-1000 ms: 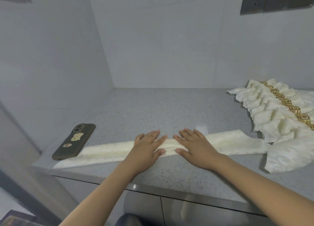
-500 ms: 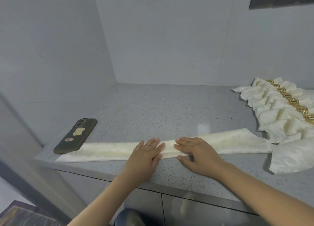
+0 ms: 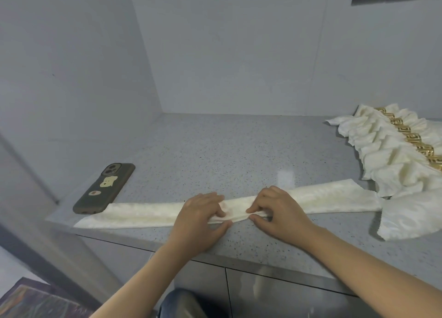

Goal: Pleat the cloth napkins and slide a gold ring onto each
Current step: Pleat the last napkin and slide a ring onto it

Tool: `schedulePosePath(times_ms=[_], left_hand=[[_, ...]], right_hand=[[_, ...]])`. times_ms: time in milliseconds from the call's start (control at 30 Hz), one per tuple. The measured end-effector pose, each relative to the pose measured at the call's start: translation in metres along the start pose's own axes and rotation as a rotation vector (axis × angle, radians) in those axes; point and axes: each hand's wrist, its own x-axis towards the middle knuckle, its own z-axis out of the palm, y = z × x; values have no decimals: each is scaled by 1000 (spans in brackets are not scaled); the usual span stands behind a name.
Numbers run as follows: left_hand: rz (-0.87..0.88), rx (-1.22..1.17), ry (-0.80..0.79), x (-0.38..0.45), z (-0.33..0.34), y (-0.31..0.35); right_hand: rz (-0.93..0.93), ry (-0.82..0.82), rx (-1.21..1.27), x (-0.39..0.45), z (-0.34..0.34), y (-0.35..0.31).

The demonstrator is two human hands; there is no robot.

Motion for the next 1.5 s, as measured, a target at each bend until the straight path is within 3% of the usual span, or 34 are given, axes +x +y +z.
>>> schedulePosePath(times_ms=[100,333,533,667,767,900,1000,1100,1167,1367,1500], left_hand=[[-23,-19,-54,0,1,0],[15,-43,19,-3,1,3],[-95,-94,-16,-7,2,11],[-256,43,-205,-5,4,16],[-180,319,-399,3,7,17],[-140,317,-453,28,12,10],[-132,331,-487,43,16,6],[-123,249,-501,45,16,6],[-175,146,-500,47,10,6],[-462,276,-472,38,-8,-17],[-464,-9,-464,38,-26,-31]], right_hand=[[-14,7,7,0,0,-2],[-96,-36,0,1,0,-8],[-42,-13,-116,8,2,-16],[-10,-49,-183,11,10,-20],[15,-40,-230,7,13,-13],[91,7,-329,17,9,-10],[144,-44,-234,28,9,-14],[188,14,131,34,14,-28],[293,35,244,39,20,-32],[411,-2,109,47,32,-42],[421,-26,-27,54,38,-53]])
